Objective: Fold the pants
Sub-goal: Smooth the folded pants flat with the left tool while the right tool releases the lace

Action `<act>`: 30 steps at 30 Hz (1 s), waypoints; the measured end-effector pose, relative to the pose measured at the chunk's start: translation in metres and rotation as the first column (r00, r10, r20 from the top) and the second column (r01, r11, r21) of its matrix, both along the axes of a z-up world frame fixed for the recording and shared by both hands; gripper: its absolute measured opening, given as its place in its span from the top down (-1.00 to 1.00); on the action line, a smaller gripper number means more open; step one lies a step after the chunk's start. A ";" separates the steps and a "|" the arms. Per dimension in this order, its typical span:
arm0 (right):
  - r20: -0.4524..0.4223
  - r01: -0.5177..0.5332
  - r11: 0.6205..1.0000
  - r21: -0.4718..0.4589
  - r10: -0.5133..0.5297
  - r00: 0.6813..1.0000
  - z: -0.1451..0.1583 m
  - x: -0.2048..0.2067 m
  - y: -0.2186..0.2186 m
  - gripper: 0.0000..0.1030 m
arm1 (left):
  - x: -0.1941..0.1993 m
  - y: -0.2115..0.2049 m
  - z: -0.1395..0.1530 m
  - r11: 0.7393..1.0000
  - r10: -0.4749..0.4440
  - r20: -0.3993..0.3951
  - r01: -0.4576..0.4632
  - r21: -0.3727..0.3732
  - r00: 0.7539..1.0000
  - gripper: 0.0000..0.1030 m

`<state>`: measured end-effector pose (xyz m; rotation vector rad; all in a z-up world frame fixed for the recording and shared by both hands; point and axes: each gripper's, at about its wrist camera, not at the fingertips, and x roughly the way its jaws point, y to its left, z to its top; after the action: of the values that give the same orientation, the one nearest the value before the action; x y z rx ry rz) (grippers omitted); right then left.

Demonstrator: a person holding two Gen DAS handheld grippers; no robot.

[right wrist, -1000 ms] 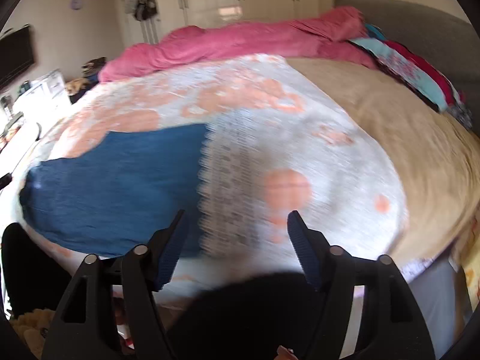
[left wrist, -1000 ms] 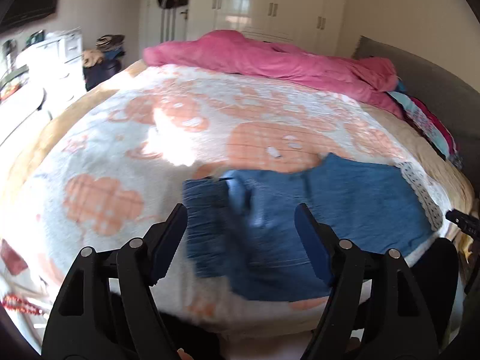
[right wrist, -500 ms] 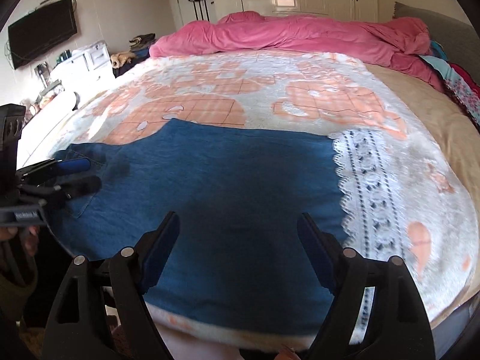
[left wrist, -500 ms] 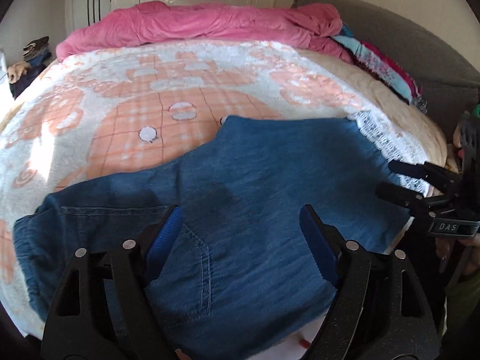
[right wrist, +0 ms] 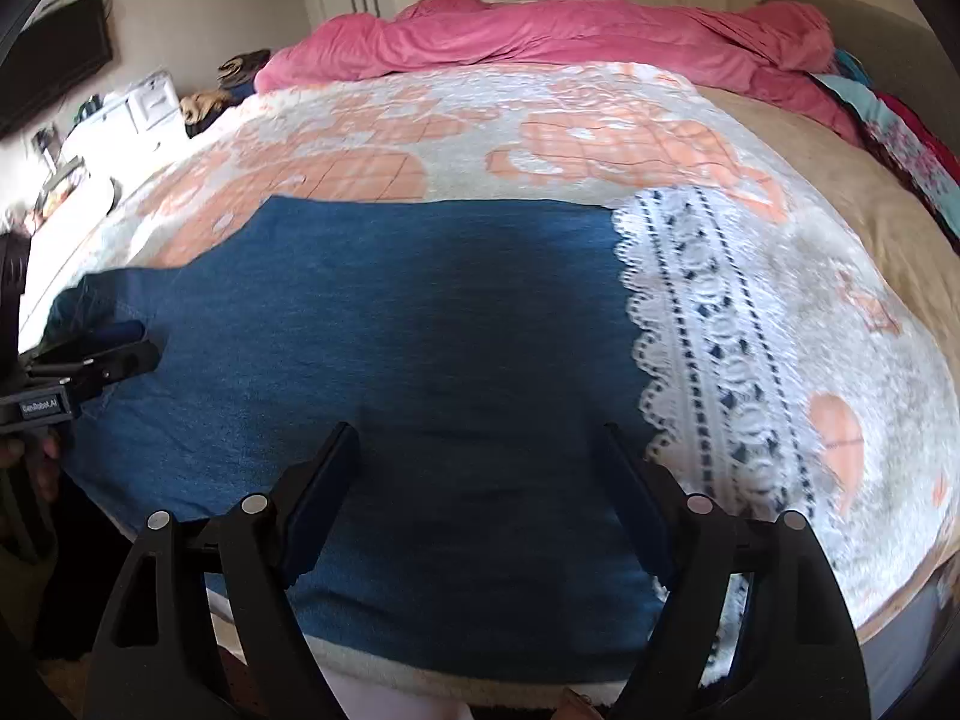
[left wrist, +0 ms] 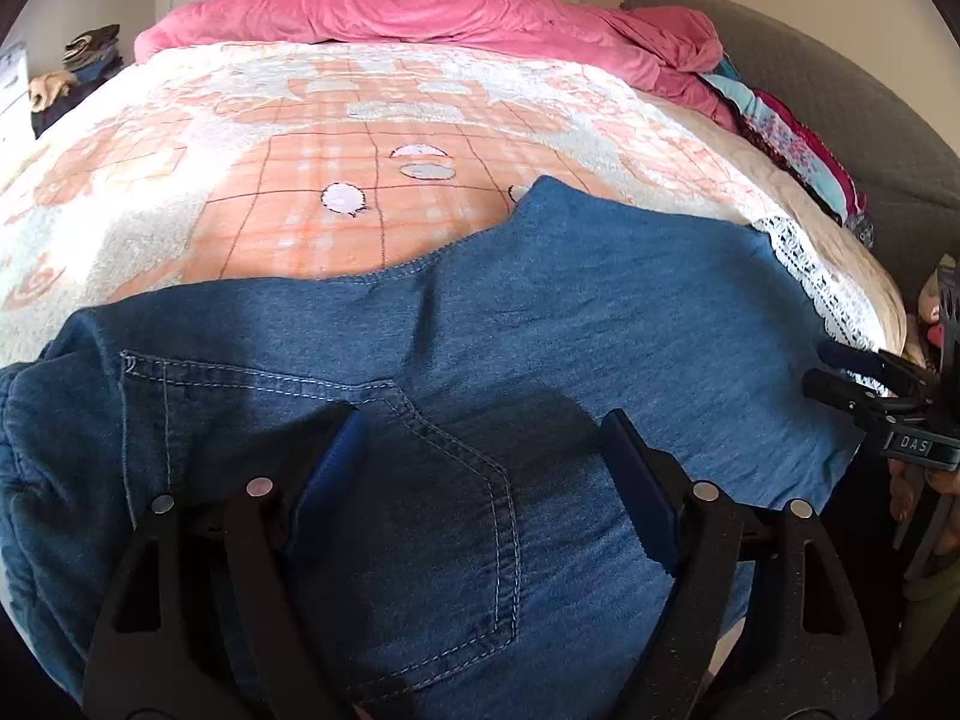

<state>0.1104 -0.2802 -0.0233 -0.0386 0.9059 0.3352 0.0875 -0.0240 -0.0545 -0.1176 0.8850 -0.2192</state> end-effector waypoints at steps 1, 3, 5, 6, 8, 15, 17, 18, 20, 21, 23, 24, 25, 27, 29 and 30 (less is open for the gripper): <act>0.000 0.008 1.000 0.003 -0.008 1.000 0.002 -0.001 -0.002 -0.55 | -0.001 -0.001 0.002 1.000 0.003 -0.001 -0.003 -0.001 1.000 -0.42; 0.002 0.022 0.999 0.023 -0.022 1.000 0.006 -0.008 -0.009 -0.54 | -0.005 0.000 0.006 1.000 0.009 -0.007 -0.009 -0.012 1.000 -0.42; 0.025 0.034 0.997 0.063 -0.036 0.999 0.013 -0.016 -0.020 -0.54 | -0.010 0.001 0.011 1.000 0.016 -0.010 -0.016 -0.021 1.000 -0.43; 0.037 0.045 0.996 0.076 -0.048 0.998 0.017 -0.020 -0.025 -0.54 | -0.012 0.001 0.014 1.000 0.017 -0.007 -0.017 -0.027 1.000 -0.43; 0.064 0.077 0.991 0.114 -0.084 0.994 0.026 -0.028 -0.040 -0.54 | -0.017 0.000 0.022 0.999 0.015 0.008 -0.015 -0.038 1.000 -0.49; 0.113 0.179 0.978 0.103 -0.191 0.975 0.042 -0.045 -0.076 -0.54 | -0.024 -0.027 0.054 0.999 -0.052 0.075 0.053 -0.014 0.996 -0.60; 0.103 0.198 0.973 0.117 -0.210 0.972 0.040 -0.048 -0.085 -0.54 | -0.023 -0.039 0.063 0.997 -0.081 0.088 0.081 0.002 0.993 -0.70; 0.100 0.208 0.970 0.122 -0.221 0.970 0.038 -0.049 -0.089 -0.55 | -0.021 -0.044 0.066 0.996 -0.093 0.096 0.093 0.008 0.991 -0.72; 0.087 0.221 0.965 0.138 -0.234 0.968 0.035 -0.051 -0.095 -0.55 | -0.013 -0.059 0.073 0.992 -0.128 0.104 0.127 0.017 0.986 -0.76; 0.083 0.230 0.962 0.147 -0.244 0.966 0.034 -0.053 -0.097 -0.55 | -0.010 -0.064 0.074 0.991 -0.136 0.103 0.135 0.020 0.985 -0.76; 0.063 0.238 0.958 0.162 -0.251 0.966 0.030 -0.053 -0.102 -0.55 | 0.001 -0.079 0.079 0.987 -0.163 0.105 0.162 0.022 0.981 -0.77; 0.056 0.240 0.956 0.168 -0.253 0.966 0.029 -0.054 -0.104 -0.55 | 0.005 -0.085 0.081 0.985 -0.172 0.105 0.170 0.026 0.980 -0.78; 0.056 0.245 0.954 0.170 -0.258 0.965 0.029 -0.056 -0.105 -0.55 | 0.011 -0.093 0.082 0.983 -0.184 0.106 0.181 0.034 0.977 -0.81; 0.047 0.255 0.949 0.185 -0.267 0.962 0.027 -0.055 -0.109 -0.55 | 0.018 -0.107 0.084 0.977 -0.209 0.107 0.204 0.054 0.972 -0.81; 0.037 0.268 0.944 0.194 -0.280 0.959 0.025 -0.056 -0.112 -0.55 | 0.026 -0.122 0.085 0.971 -0.234 0.105 0.226 0.075 0.967 -0.81; 0.031 0.268 0.942 0.201 -0.280 0.959 0.024 -0.056 -0.113 -0.55 | 0.029 -0.129 0.086 0.966 -0.252 0.108 0.244 0.082 0.962 -0.81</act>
<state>0.0548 -0.3935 0.0003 0.2566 0.8032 0.1602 0.1169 -0.1533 0.0317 0.0705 0.7876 -0.4256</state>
